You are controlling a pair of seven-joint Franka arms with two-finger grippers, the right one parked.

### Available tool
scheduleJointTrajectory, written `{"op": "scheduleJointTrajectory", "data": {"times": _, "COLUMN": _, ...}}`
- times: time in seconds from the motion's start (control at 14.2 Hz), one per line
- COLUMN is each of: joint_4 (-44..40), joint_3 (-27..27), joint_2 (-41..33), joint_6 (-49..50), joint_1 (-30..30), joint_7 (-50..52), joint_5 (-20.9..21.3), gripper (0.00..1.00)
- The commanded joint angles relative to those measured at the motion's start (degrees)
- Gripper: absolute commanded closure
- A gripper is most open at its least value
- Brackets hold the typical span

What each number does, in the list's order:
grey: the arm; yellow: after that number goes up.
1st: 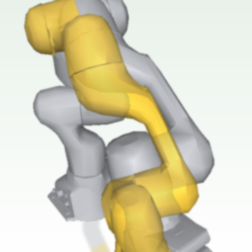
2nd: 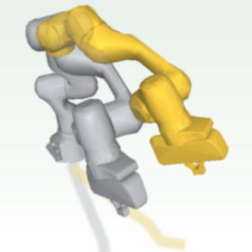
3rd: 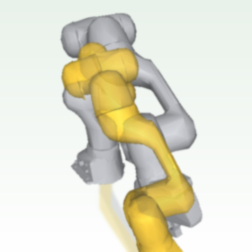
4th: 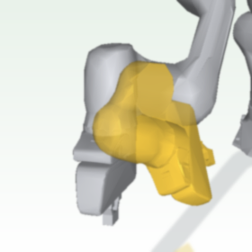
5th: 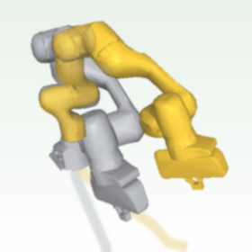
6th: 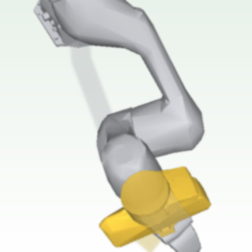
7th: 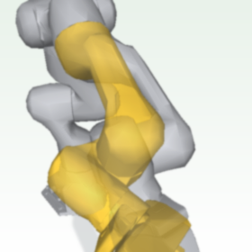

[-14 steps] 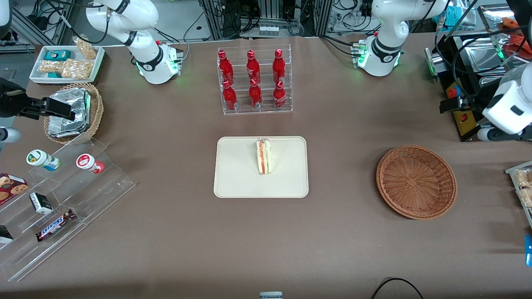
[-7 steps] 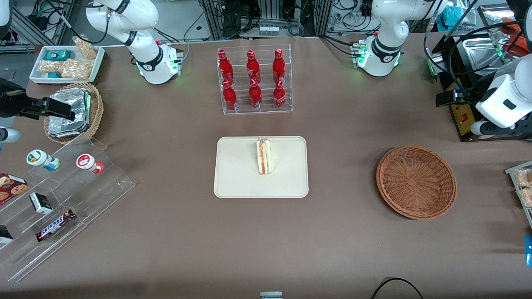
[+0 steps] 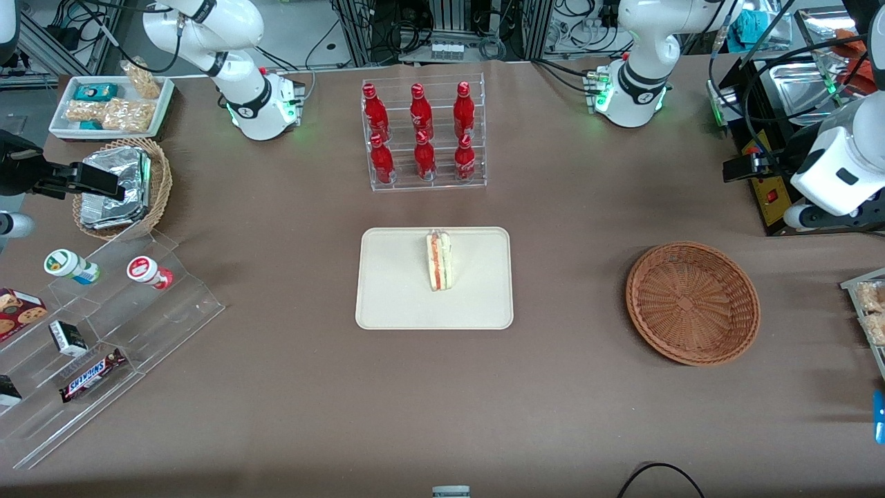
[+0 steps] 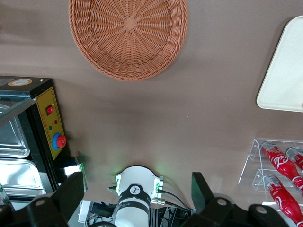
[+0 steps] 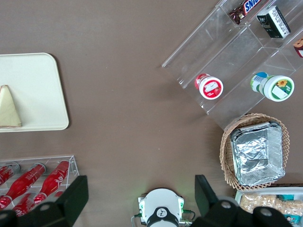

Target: Place sandwich from basket to tray

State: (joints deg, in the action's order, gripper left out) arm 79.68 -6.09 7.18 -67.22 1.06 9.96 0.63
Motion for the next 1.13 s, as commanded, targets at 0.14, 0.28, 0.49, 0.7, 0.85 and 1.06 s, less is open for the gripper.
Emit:
{"op": "scheduleJointTrajectory", "data": {"times": 0.14, "joint_4": 11.5, "joint_3": -4.5, "joint_2": -8.6, "joint_6": -6.7, "joint_1": 3.8, "joint_7": 1.6, "joint_5": -0.1, "gripper": 0.00}}
{"op": "scheduleJointTrajectory", "data": {"times": 0.28, "joint_4": 11.6, "joint_3": -5.9, "joint_2": -8.3, "joint_6": -8.9, "joint_1": 5.2, "joint_7": 4.3, "joint_5": -0.2, "gripper": 0.00}}
{"op": "scheduleJointTrajectory", "data": {"times": 0.49, "joint_4": 11.3, "joint_3": -6.0, "joint_2": -7.9, "joint_6": -9.4, "joint_1": 5.3, "joint_7": 6.9, "joint_5": -1.3, "gripper": 0.00}}
{"op": "scheduleJointTrajectory", "data": {"times": 0.7, "joint_4": 7.2, "joint_3": -5.7, "joint_2": -4.8, "joint_6": -8.9, "joint_1": 5.4, "joint_7": 8.3, "joint_5": -3.0, "gripper": 0.00}}
{"op": "scheduleJointTrajectory", "data": {"times": 0.85, "joint_4": 6.8, "joint_3": -5.7, "joint_2": -4.4, "joint_6": -9.0, "joint_1": 5.3, "joint_7": 9.0, "joint_5": -2.9, "gripper": 0.00}}
{"op": "scheduleJointTrajectory", "data": {"times": 1.06, "joint_4": 7.2, "joint_3": -5.7, "joint_2": -4.4, "joint_6": -8.8, "joint_1": 5.2, "joint_7": 8.8, "joint_5": -2.5, "gripper": 0.00}}
